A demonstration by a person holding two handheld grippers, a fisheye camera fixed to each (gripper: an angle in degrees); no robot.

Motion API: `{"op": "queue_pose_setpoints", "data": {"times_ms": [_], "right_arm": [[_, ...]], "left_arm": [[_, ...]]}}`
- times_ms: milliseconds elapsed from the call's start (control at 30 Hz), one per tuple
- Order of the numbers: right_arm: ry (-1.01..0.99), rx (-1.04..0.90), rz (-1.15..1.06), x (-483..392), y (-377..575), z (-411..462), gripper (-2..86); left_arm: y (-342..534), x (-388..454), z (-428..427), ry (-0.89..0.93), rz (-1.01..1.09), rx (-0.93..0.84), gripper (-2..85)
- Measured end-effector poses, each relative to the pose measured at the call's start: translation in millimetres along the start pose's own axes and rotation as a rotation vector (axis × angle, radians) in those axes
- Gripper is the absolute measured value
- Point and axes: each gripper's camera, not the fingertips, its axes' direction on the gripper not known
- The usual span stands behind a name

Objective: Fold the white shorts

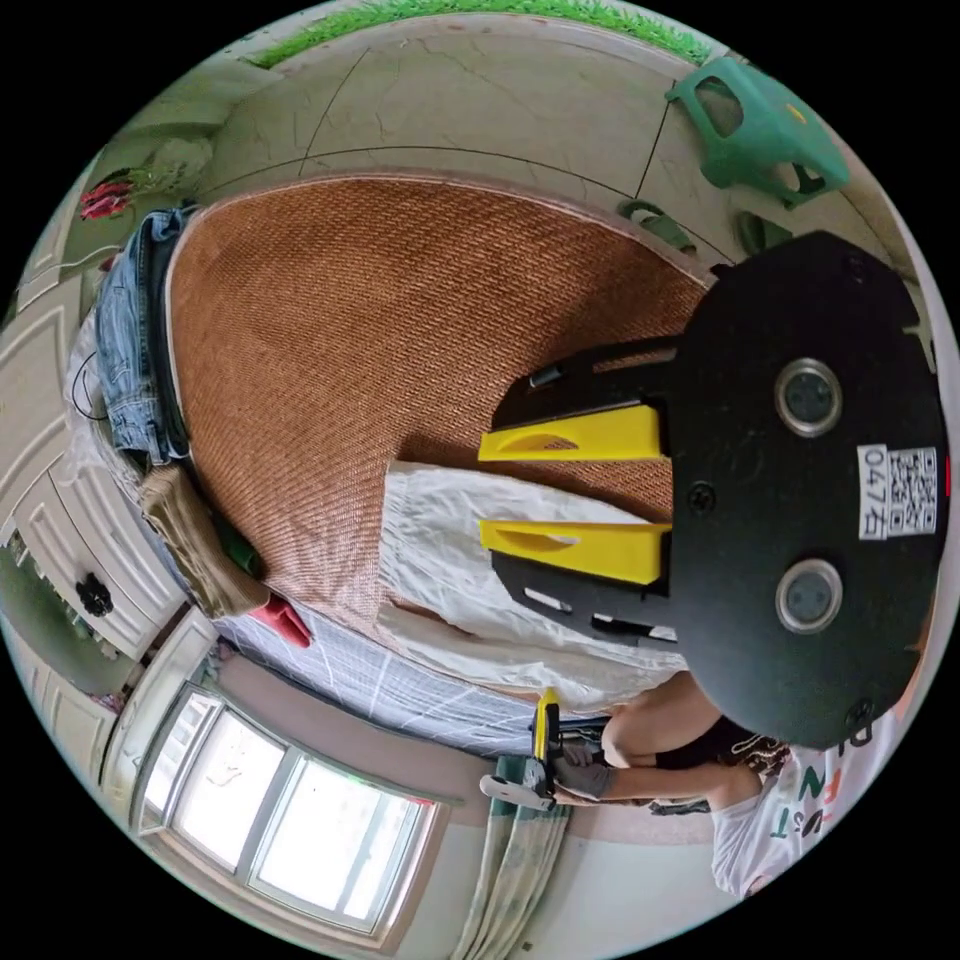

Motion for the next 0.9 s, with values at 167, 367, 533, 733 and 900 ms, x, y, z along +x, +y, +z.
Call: {"op": "queue_pose_setpoints", "data": {"times_ms": [167, 367, 533, 733, 900], "right_arm": [[0.145, -0.032, 0.014, -13.8, -5.3, 14.9, -0.2], [0.009, -0.029, -0.023, -11.1, -10.4, -0.5, 0.5], [0.001, -0.005, -0.069, -16.4, -25.2, -0.6, 3.1], [-0.039, -0.05, -0.125, -39.8, -40.3, 8.9, -0.6], [0.1, -0.052, -0.083, -43.8, -50.9, -19.0, -1.1]], "left_arm": [[10.4, -26.4, 0.9, 0.017, -0.007, 0.012, -1.0], [18.8, -56.1, -3.6, 0.025, -0.017, 0.035, -1.0], [29.9, -79.5, -6.9, 0.025, -0.015, 0.037, -1.0], [42.0, -109.7, -13.8, 0.043, -0.021, 0.034, -1.0], [57.9, -132.0, -33.9, 0.022, -0.045, 0.089, -1.0]]}}
